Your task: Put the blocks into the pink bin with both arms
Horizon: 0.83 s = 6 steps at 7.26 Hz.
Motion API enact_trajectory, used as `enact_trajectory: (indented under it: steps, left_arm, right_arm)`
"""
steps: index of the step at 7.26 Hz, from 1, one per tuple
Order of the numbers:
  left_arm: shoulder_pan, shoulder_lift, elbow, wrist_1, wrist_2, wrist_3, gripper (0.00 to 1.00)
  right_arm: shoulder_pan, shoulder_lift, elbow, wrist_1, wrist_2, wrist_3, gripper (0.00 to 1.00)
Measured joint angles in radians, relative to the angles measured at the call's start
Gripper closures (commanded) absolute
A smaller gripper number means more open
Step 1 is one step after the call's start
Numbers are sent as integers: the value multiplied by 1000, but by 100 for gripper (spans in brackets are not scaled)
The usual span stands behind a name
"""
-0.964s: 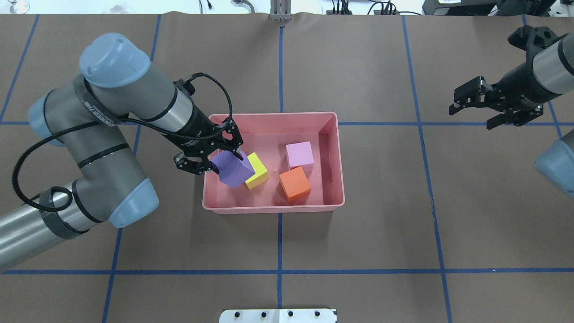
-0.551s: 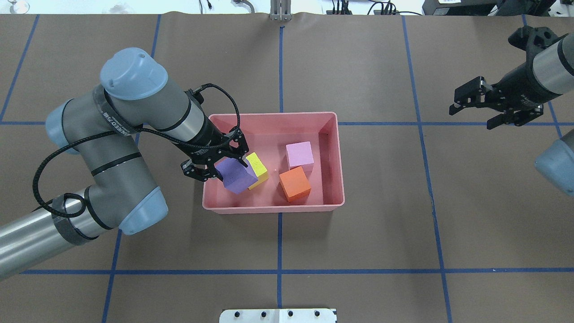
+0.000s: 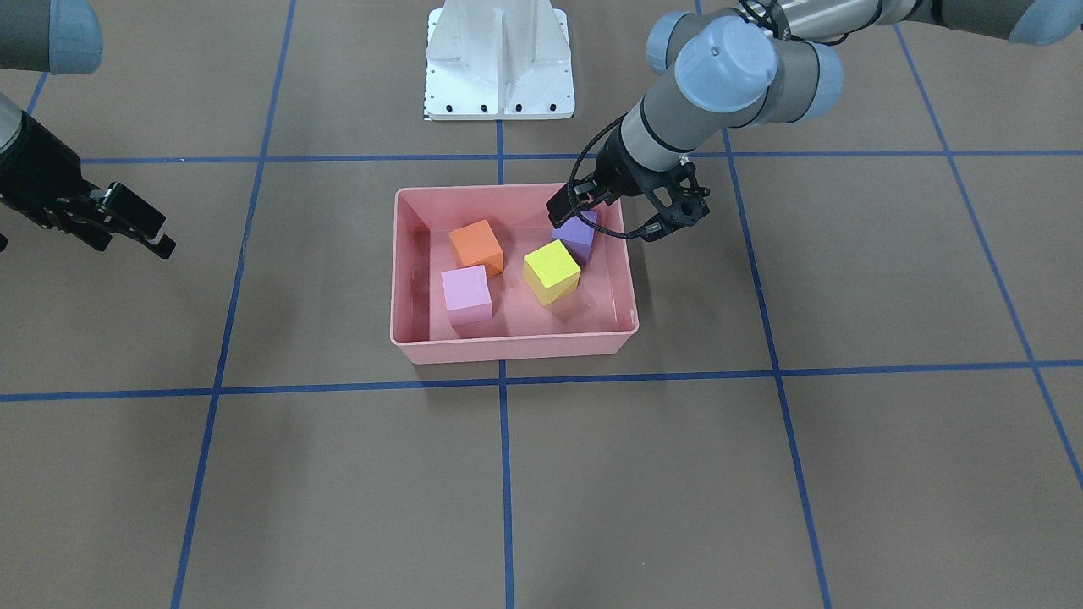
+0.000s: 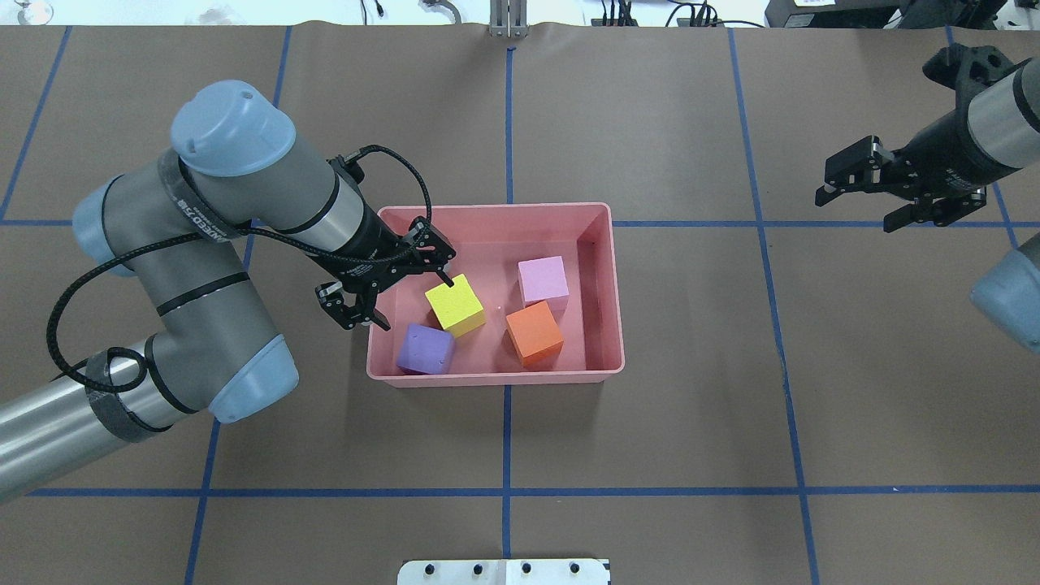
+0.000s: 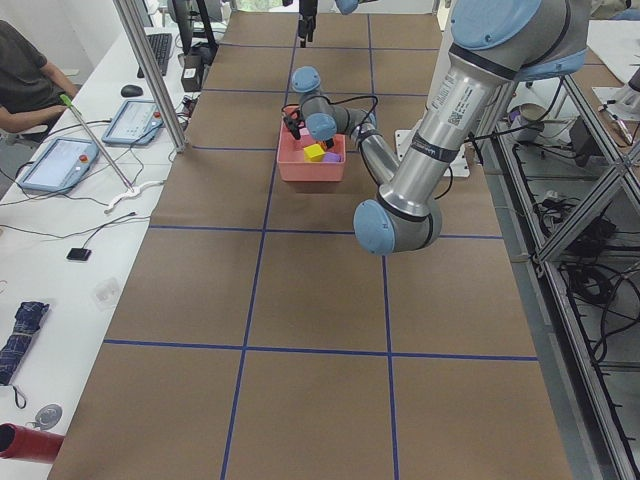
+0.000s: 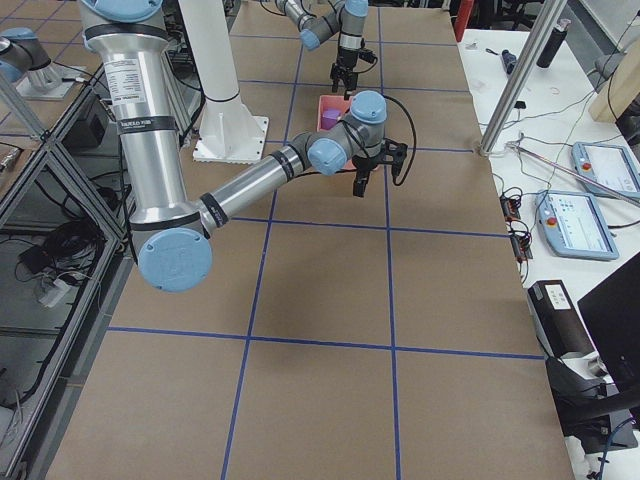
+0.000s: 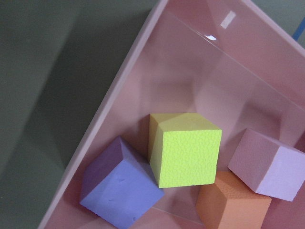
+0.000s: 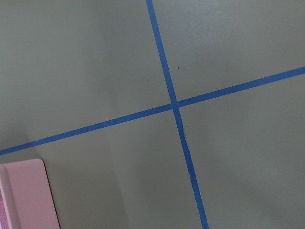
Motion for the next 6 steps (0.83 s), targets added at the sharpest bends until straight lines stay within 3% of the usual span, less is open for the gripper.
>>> enact_trajectory:
  steps: [3, 6]
  left_arm:
    - [-82, 225, -173, -1, -2, 181, 0]
    - [-272, 545, -316, -6, -13, 660, 0]
  right_arm:
    - [85, -56, -22, -3, 39, -152, 1]
    - [229, -158, -93, -4, 81, -469, 1]
